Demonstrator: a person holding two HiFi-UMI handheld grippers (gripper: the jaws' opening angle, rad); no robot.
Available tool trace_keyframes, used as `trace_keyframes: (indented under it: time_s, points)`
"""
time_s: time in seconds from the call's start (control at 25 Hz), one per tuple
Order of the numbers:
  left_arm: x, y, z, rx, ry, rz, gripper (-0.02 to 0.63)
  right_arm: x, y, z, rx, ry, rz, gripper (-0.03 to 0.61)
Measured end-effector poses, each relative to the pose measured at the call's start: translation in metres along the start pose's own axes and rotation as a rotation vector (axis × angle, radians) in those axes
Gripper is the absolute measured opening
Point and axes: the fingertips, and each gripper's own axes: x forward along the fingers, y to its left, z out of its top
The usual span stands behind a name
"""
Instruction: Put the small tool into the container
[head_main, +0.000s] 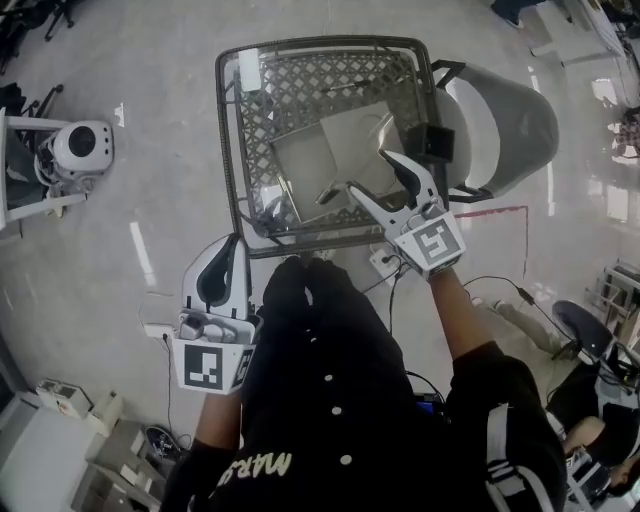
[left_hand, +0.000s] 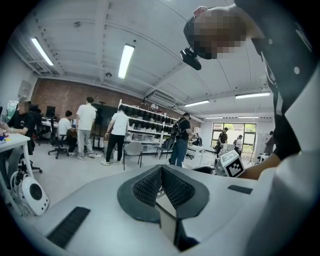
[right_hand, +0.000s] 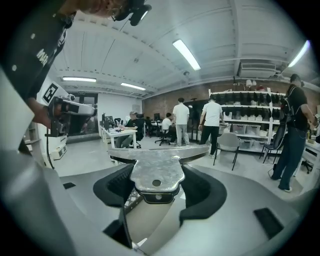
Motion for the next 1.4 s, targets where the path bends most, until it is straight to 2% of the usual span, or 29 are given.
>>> trace_keyframes:
  time_s: [0.36, 0.52, 0.72, 1.0, 1.24, 1.4]
  points:
    - [-0.007, 0.005, -0.050, -0.059, 0.063, 0.061, 0.026, 0.052, 0.016, -0.086, -0.073, 0.151, 0.170, 0.301]
    - [-0.007, 0.009, -0.069, -0.062, 0.079, 0.080, 0.026, 0.075, 0.031, -0.125, -0.146, 0.231, 0.262, 0.300]
    - [-0.007, 0.009, -0.092, -0.106, 0.109, 0.099, 0.026, 0.093, 0.052, -0.176, -0.248, 0.349, 0.364, 0.301]
    - [-0.007, 0.013, -0.122, -0.172, 0.165, 0.125, 0.026, 0.114, 0.068, -0.232, -0.372, 0.510, 0.445, 0.301]
    - [-0.002, 0.020, -0.134, -0.155, 0.160, 0.125, 0.026, 0.121, 0.076, -0.259, -0.441, 0.597, 0.479, 0.301]
    - [-0.006, 0.019, -0.149, -0.181, 0.203, 0.149, 0.026, 0.125, 0.081, -0.273, -0.491, 0.646, 0.485, 0.301]
